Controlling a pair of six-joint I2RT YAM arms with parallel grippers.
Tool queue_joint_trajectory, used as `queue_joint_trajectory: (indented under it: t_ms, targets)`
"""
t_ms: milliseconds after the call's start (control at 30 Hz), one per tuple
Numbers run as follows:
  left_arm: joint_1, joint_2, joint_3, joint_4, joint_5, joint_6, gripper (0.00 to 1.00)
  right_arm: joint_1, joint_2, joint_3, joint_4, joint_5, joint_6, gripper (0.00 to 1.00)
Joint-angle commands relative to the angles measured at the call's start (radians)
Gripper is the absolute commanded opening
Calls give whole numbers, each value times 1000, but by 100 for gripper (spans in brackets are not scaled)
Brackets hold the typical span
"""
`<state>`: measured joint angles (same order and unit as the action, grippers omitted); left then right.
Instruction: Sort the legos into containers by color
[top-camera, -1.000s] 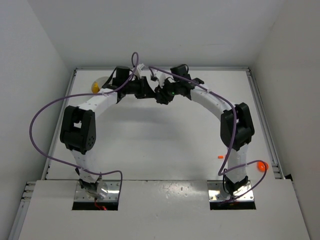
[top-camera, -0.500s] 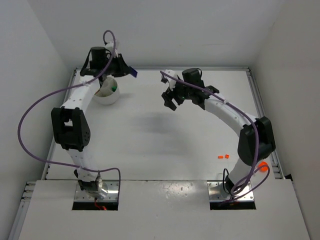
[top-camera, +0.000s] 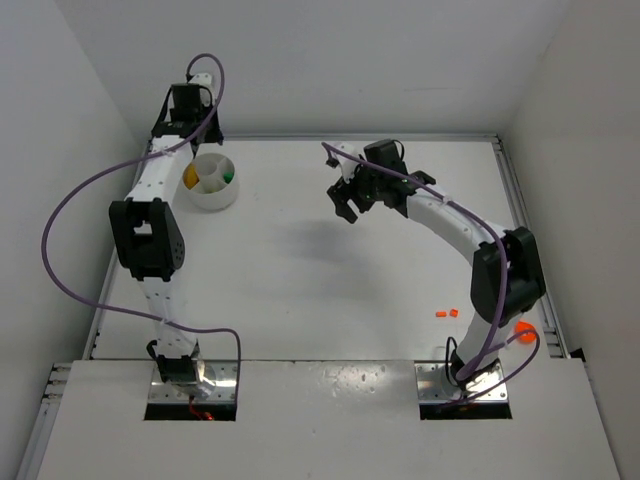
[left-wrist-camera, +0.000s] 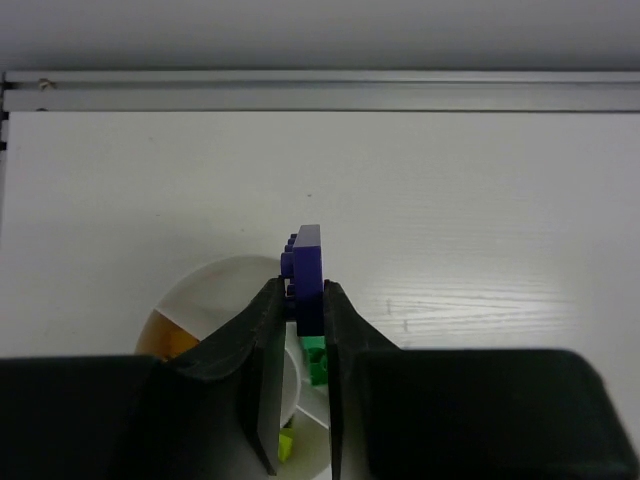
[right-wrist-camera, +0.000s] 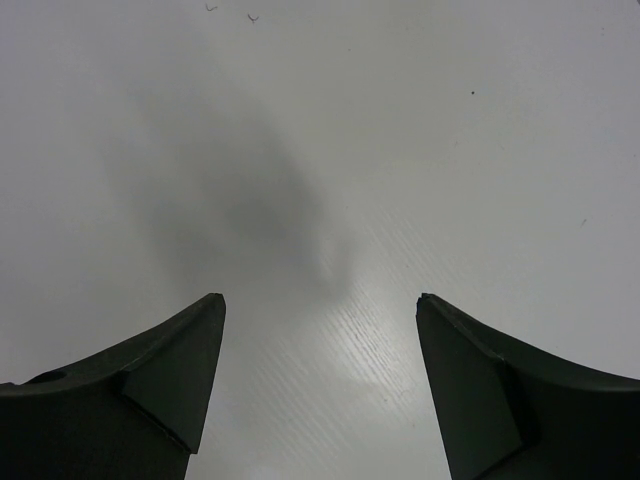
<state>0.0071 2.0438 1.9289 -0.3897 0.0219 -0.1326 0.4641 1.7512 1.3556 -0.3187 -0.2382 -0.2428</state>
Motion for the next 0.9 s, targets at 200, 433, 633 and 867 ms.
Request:
queue_joint_trajectory:
  t_ms: [200, 433, 633, 867]
  targets:
    - [19, 50, 87, -37, -135, 60, 0, -15, 1, 10, 10, 19, 17, 77]
    - [19, 59, 65, -55, -155, 70, 0, -15, 1, 10, 1, 19, 17, 77]
    - [19, 59, 18, -66, -177, 79, 0, -24, 10, 10, -8, 28, 8, 77]
    - [19, 59, 9, -98, -163, 88, 0, -24, 30, 28, -37, 28, 8, 77]
